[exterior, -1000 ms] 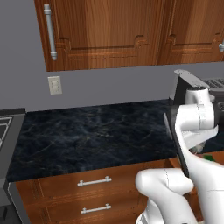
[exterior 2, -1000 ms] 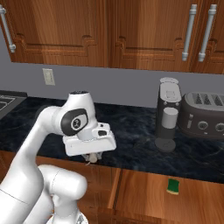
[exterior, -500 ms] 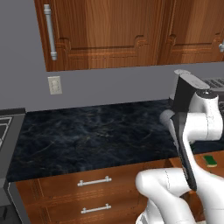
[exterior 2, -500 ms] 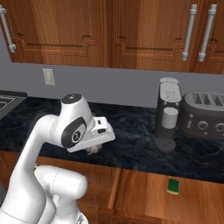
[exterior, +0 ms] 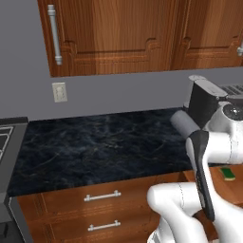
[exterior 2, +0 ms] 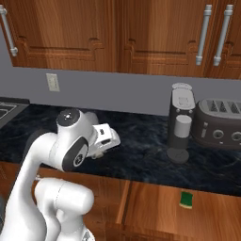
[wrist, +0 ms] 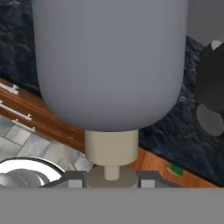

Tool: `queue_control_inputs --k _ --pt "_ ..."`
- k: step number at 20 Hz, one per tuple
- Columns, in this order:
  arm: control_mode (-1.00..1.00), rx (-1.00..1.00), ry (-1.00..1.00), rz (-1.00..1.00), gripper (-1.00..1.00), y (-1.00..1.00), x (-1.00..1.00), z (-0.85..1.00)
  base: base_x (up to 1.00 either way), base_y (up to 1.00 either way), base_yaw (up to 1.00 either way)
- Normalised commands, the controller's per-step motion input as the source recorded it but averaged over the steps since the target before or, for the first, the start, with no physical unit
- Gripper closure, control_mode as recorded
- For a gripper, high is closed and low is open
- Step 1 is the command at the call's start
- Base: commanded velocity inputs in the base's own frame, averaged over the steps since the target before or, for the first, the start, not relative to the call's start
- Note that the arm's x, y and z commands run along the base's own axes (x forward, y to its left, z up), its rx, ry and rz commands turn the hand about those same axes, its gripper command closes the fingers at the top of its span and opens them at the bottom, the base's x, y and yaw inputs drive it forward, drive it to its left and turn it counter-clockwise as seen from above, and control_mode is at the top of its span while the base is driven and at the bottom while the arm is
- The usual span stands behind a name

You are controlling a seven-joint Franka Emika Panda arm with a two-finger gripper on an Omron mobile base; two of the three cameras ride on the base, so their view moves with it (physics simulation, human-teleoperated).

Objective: Restock the sink supplies by placing the sponge and soap dispenser on the counter and next to the sink. Make sure the soap dispenser is upright.

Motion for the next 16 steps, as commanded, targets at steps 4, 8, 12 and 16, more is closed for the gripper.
queue_control_inputs --k 4,8,12,16 --pt "1.00 0.00 0.00 0.00 1.00 0.00 0.00 0.00 -0.58 0.39 -0.02" --pt "1.00 0.00 0.00 0.00 1.00 0.00 0.00 0.00 -0.67 0.54 -0.19" --pt "1.00 0.00 0.00 0.00 1.00 0.00 0.00 0.00 -0.57 0.64 -0.39" --pt "1.00 0.00 0.00 0.00 1.00 0.00 0.00 0.00 -0.35 0.63 -0.55"
